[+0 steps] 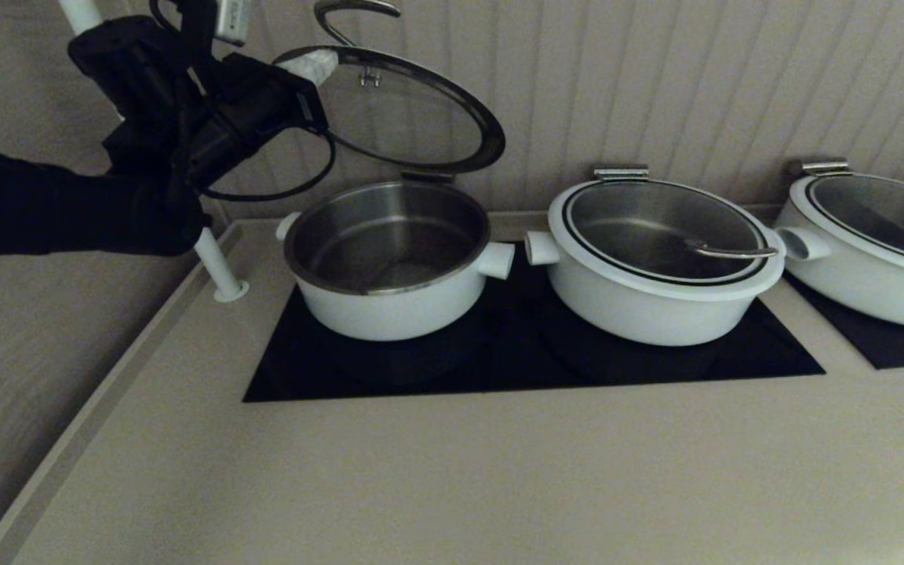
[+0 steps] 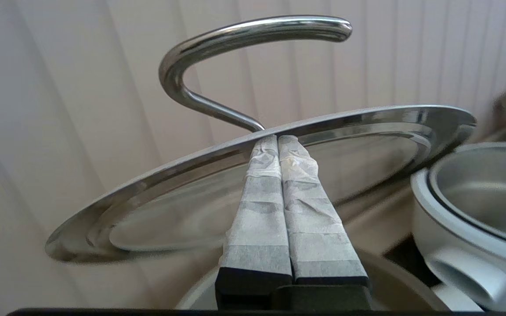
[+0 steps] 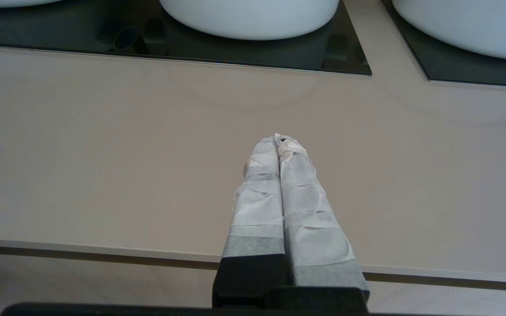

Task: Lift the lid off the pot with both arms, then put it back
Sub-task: Open the pot lid completely

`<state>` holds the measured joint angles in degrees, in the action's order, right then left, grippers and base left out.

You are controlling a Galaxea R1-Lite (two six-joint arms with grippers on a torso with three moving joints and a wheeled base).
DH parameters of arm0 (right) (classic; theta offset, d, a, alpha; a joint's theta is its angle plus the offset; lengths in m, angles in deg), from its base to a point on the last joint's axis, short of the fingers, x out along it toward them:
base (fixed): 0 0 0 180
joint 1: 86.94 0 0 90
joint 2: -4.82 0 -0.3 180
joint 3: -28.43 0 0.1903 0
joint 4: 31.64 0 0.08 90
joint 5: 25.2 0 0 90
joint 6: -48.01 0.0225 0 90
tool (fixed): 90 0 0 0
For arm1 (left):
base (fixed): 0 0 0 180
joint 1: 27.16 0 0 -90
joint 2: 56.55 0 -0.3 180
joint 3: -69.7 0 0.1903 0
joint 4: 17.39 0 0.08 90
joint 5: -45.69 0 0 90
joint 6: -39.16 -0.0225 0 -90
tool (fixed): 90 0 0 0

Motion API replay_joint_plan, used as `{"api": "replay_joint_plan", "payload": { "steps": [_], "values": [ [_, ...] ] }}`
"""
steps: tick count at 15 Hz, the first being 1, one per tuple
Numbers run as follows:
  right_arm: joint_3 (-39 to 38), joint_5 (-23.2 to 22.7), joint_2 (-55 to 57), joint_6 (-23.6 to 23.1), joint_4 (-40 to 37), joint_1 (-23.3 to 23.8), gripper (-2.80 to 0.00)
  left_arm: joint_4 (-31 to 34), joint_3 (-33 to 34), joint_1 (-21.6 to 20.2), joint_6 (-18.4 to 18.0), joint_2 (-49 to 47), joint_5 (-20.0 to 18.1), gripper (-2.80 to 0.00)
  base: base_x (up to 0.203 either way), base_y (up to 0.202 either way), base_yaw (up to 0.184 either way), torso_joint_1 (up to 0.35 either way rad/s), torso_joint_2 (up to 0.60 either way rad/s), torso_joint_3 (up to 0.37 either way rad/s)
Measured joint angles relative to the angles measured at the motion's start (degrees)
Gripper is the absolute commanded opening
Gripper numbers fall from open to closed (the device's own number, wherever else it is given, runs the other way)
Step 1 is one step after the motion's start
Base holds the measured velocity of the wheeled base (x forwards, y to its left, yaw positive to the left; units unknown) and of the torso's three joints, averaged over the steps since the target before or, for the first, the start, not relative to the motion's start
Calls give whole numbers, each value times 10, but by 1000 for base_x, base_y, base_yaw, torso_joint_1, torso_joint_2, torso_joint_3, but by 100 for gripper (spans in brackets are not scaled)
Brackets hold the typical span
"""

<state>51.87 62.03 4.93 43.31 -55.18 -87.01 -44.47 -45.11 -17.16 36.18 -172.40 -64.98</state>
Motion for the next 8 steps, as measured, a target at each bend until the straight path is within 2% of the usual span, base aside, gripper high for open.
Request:
{"api": "replay_joint_plan", "payload": {
  "steps": [8],
  "values": [
    [0,0,0,0,0,0,-280,21,127,0,0,104,0,-280,0,0,0,0,0,0]
  ]
}}
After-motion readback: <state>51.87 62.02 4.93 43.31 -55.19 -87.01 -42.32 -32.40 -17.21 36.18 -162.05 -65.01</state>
